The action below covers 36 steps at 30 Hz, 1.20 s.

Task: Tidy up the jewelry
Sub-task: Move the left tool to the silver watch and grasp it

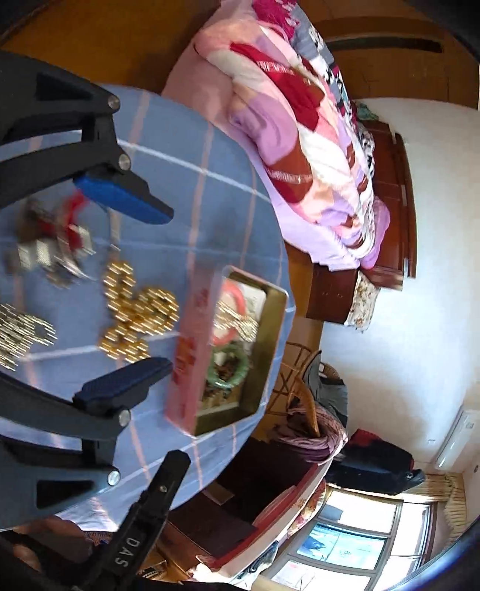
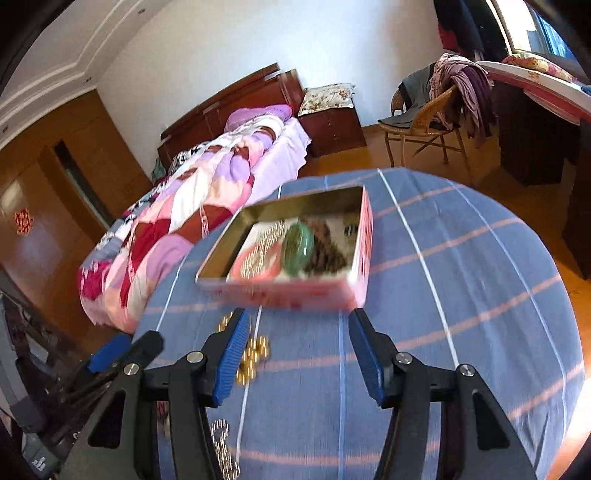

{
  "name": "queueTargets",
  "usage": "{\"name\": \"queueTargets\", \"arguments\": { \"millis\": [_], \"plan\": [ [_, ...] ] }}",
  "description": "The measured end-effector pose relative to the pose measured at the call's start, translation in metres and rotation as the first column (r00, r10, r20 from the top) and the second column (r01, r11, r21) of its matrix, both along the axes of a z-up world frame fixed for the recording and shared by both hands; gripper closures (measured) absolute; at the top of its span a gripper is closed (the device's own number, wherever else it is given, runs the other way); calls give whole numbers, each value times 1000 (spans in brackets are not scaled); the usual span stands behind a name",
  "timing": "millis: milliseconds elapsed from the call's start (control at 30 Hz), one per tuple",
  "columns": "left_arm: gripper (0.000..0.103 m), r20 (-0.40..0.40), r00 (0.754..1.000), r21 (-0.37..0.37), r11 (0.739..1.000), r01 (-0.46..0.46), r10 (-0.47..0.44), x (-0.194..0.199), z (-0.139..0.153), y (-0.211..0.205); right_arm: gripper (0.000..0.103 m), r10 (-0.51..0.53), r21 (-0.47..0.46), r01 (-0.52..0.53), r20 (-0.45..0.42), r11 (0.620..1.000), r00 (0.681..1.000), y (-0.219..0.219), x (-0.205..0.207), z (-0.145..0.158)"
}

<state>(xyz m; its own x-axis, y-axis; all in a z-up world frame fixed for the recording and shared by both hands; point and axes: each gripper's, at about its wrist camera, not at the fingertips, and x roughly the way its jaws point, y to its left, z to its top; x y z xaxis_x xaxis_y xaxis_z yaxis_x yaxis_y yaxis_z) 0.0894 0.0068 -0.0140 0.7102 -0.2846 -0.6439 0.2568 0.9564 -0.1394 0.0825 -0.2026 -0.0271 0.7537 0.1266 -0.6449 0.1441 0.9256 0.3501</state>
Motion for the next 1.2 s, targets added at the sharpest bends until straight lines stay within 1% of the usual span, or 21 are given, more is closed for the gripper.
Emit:
{"name": "queueTargets", "arguments": {
  "millis": [133, 200, 333, 400, 500, 600, 800, 867, 967, 1033, 1100, 1133, 1200],
  "plan": [
    [27, -2, 1000, -1, 1000, -5, 5, -21, -7, 20, 46, 30, -9, -30, -14, 1000, 999, 11, -19, -7],
    [27, 1, 1000, 10, 1000, -17, 17, -31, -12, 29, 46, 38, -21, -38, -20, 999, 999, 15, -27, -10],
    [27, -12, 999, 37, 999, -31, 31, -43, -23, 42, 46, 52, -19, -53, -40, 998, 998, 22, -38, -18],
    [27, -17, 999, 38, 999, -37, 38, -46, -27, 48, 46, 64, -23, -65, -46, 998, 997, 26, -44, -21],
    [27, -26, 998, 23, 999, -48, 49, -50, -31, 56, 46, 80, -32, -82, -54, 996, 995, 31, -49, -24],
    [27, -36, 998, -9, 999, -48, 48, -56, -35, 62, 46, 99, -29, -101, -67, 994, 993, 36, -52, -26],
    [27, -26, 998, 19, 998, -55, 55, -59, -43, 67, 46, 151, -65, -156, -80, 986, 985, 52, -56, -33],
    [27, -24, 998, 32, 998, -59, 59, -57, -46, 70, 46, 164, -63, -170, -89, 983, 982, 56, -55, -35],
    [27, -45, 999, 28, 999, -25, 27, -49, -51, 72, 46, 176, -63, -182, -90, 981, 980, 60, -53, -35],
    [29, -56, 998, 55, 998, -18, 22, -42, -54, 68, 46, 181, -70, -187, -91, 980, 979, 62, -53, -34],
    [32, -49, 999, 65, 998, -3, 7, -37, -54, 65, 46, 185, -77, -192, -95, 978, 978, 64, -52, -34],
    [34, -54, 999, 75, 997, 8, -4, -34, -54, 62, 46, 184, -79, -192, -95, 978, 978, 65, -51, -34],
    [48, -76, 997, 87, 996, 25, -18, -28, -58, 58, 46, 181, -79, -189, -100, 979, 978, 64, -50, -33]
  ]
}}
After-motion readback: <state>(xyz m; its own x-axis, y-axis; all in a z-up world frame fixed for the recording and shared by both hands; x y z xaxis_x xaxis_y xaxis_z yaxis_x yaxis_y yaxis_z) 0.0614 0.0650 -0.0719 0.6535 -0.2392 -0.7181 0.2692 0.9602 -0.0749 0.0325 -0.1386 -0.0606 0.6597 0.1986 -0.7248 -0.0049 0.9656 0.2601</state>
